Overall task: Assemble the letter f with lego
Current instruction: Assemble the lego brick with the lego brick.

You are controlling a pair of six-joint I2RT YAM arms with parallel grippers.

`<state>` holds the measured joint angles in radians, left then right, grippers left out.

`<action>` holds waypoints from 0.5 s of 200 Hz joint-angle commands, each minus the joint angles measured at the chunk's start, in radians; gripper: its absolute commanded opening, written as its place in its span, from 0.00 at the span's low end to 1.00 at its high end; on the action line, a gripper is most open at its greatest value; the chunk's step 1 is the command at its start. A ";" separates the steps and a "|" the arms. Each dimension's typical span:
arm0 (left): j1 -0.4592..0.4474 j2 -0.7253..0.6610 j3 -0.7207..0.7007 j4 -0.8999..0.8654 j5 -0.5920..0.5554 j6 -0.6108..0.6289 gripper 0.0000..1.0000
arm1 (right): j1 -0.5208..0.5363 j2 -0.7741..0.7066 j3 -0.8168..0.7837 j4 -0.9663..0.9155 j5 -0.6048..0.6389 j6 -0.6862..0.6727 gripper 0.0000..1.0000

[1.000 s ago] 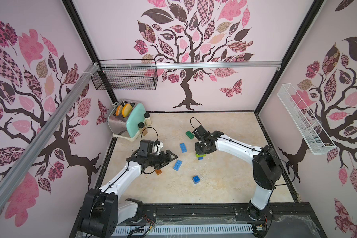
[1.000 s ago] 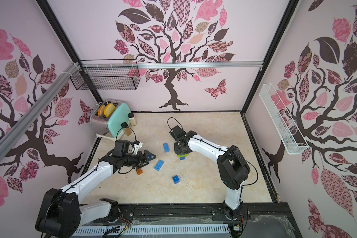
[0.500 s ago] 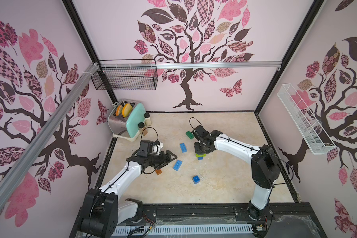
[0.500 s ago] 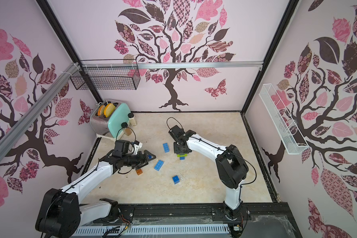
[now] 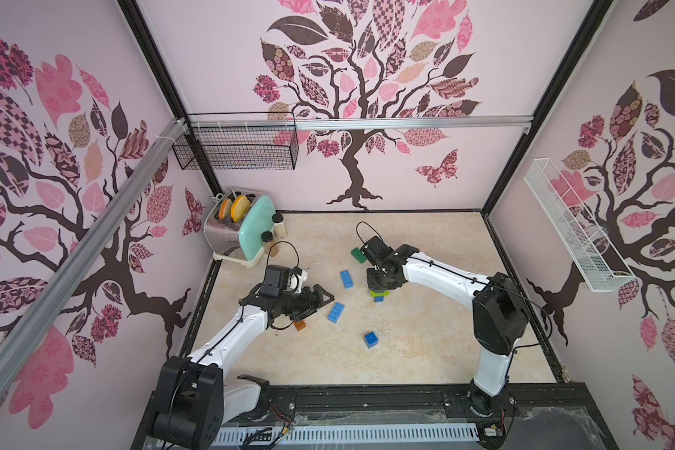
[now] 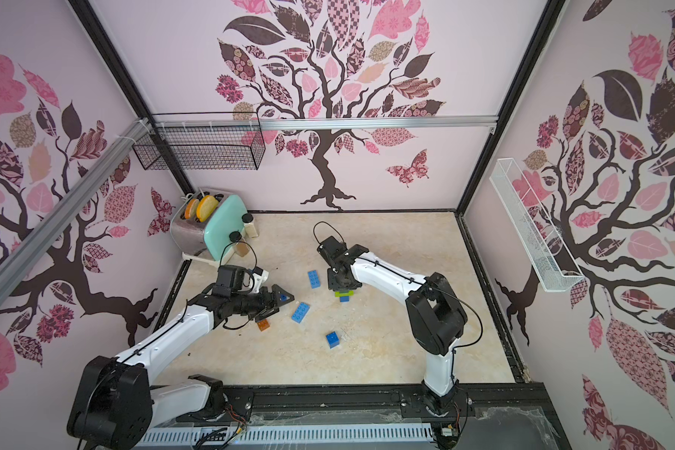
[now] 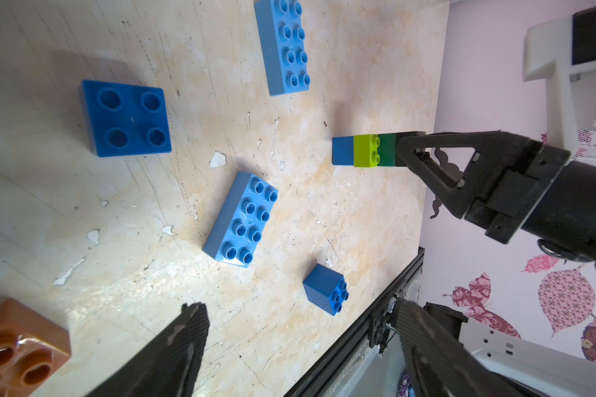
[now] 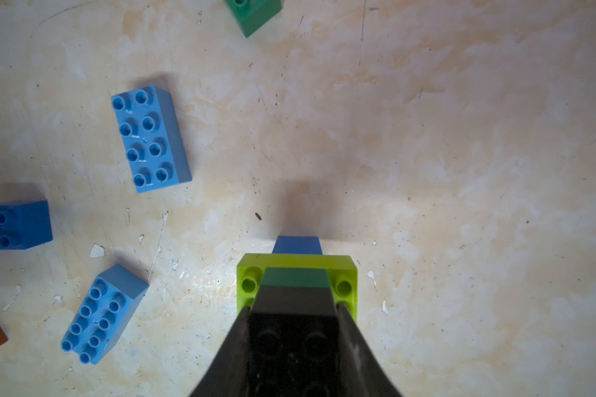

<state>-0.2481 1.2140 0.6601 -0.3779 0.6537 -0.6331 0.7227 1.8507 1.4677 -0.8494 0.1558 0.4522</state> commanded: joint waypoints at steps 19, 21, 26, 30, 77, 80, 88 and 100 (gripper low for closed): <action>0.005 0.004 0.023 -0.003 -0.013 0.015 0.90 | 0.008 -0.037 -0.059 0.006 0.010 0.015 0.24; 0.006 0.004 0.024 -0.003 -0.014 0.014 0.90 | 0.008 -0.039 -0.061 0.008 0.010 0.014 0.24; 0.006 0.004 0.024 -0.003 -0.014 0.015 0.90 | 0.008 -0.046 -0.067 0.010 0.014 0.017 0.26; 0.005 0.005 0.024 -0.002 -0.015 0.015 0.90 | 0.008 -0.049 -0.071 0.012 0.016 0.020 0.27; 0.004 0.004 0.024 -0.005 -0.016 0.014 0.90 | 0.008 -0.069 -0.082 0.018 0.019 0.025 0.28; 0.004 0.004 0.023 -0.006 -0.017 0.015 0.90 | 0.008 -0.070 -0.080 0.019 0.018 0.026 0.28; 0.005 0.002 0.024 -0.006 -0.018 0.014 0.90 | 0.008 -0.071 -0.084 0.023 0.017 0.026 0.28; 0.005 0.001 0.023 -0.007 -0.018 0.014 0.90 | 0.007 -0.076 -0.088 0.032 0.014 0.026 0.29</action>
<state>-0.2481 1.2156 0.6601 -0.3817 0.6437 -0.6315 0.7235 1.7943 1.3911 -0.8101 0.1616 0.4679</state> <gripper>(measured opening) 0.902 0.338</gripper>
